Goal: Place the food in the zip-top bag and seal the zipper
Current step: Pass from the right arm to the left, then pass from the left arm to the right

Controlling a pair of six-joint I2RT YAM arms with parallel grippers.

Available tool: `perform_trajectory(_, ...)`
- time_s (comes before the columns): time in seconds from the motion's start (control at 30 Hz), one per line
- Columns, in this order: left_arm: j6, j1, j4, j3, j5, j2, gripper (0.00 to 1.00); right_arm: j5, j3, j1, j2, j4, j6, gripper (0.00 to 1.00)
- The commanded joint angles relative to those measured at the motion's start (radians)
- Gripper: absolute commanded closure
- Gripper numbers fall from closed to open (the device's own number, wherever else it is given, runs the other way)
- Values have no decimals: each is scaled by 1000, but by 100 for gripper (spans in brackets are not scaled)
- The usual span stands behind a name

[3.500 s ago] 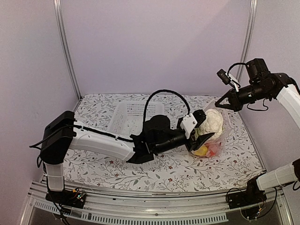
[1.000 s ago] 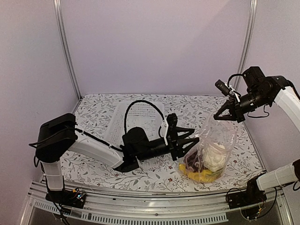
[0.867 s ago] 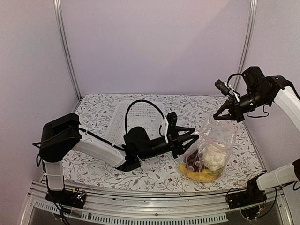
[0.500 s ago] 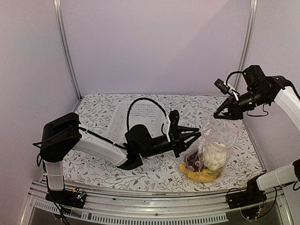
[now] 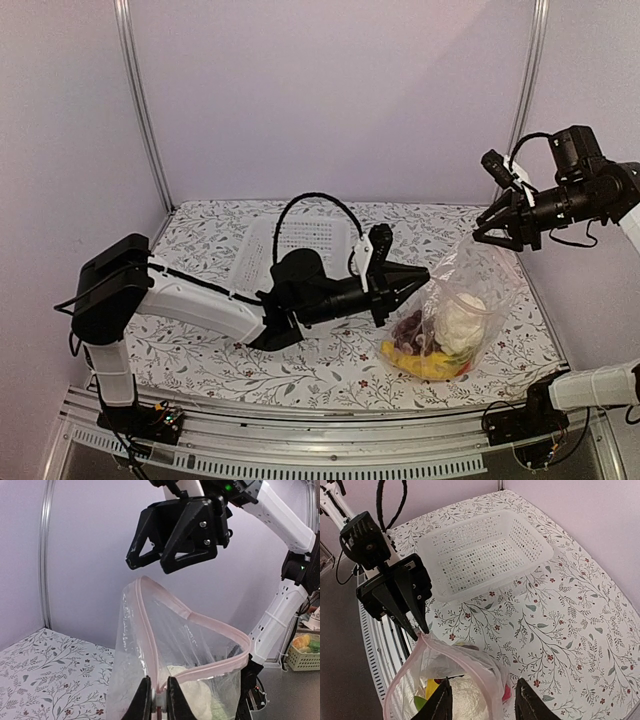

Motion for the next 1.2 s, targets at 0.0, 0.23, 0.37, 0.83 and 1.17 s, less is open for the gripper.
perform_trajectory(0.0, 22, 27, -115, 42, -10, -39, 93, -49, 10, 13, -57, -92, -116, 58)
perform_trajectory(0.23, 20, 48, -212, 97, 2, -47, 95, 47, -19, 14, -89, -89, -127, 52)
perform_trajectory(0.37, 17, 60, -309, 137, -10, -58, 95, -44, 7, 14, -92, -141, -160, 52)
perform_trajectory(0.83, -7, 69, -625, 320, -5, -67, 95, 55, -45, 218, 33, -122, -97, 50)
perform_trajectory(1.17, -43, 68, -700, 326, -31, -113, 96, 75, 8, 272, 139, -75, -37, 47)
